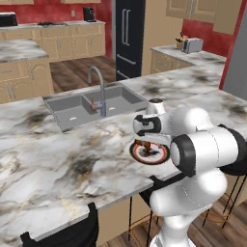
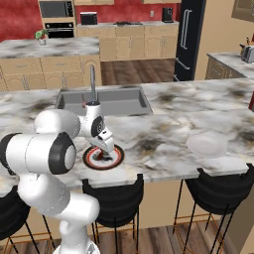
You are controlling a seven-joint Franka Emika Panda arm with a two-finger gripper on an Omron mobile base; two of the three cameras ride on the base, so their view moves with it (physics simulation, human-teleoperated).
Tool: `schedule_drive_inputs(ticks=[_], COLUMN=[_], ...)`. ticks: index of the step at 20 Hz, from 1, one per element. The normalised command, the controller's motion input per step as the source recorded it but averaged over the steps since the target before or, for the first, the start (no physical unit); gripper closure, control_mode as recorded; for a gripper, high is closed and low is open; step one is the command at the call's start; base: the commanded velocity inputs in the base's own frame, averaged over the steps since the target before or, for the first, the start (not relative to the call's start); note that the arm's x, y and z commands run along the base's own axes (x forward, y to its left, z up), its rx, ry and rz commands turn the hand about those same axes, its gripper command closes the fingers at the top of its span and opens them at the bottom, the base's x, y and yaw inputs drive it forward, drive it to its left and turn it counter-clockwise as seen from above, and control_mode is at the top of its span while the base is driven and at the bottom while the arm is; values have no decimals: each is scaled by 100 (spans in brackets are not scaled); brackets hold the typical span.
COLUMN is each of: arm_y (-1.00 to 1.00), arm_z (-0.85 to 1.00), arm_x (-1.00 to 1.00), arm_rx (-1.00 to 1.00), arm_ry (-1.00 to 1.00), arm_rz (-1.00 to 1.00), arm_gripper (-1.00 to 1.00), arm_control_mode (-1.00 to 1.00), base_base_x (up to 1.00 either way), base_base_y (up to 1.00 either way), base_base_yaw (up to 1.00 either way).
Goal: Take the chicken drumsticks from the pan and place one on each plate on the dining counter.
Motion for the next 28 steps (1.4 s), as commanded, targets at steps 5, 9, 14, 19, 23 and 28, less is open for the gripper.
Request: schedule_drive_inputs(ticks=[5, 9, 14, 19, 23, 28], arm_y=[0, 0, 0, 0, 0, 0], arm_z=[43, 35, 34, 36, 21, 11], arm_x=[-64, -77, -77, -71, -55, -50], arm_rx=[1, 0, 0, 3, 4, 1], arm_ry=[0, 0, 2, 1, 0, 0], arm_rz=[20, 28, 25, 18, 4, 3], arm_gripper=[-100, -100, -100, -100, -100, -100], arm_control_mode=[-100, -100, -100, -100, -100, -100], base_base_x=[0, 0, 0, 0, 0, 0], base_base_y=[0, 0, 0, 0, 0, 0], base_base_yaw=[0, 0, 0, 0, 0, 0])
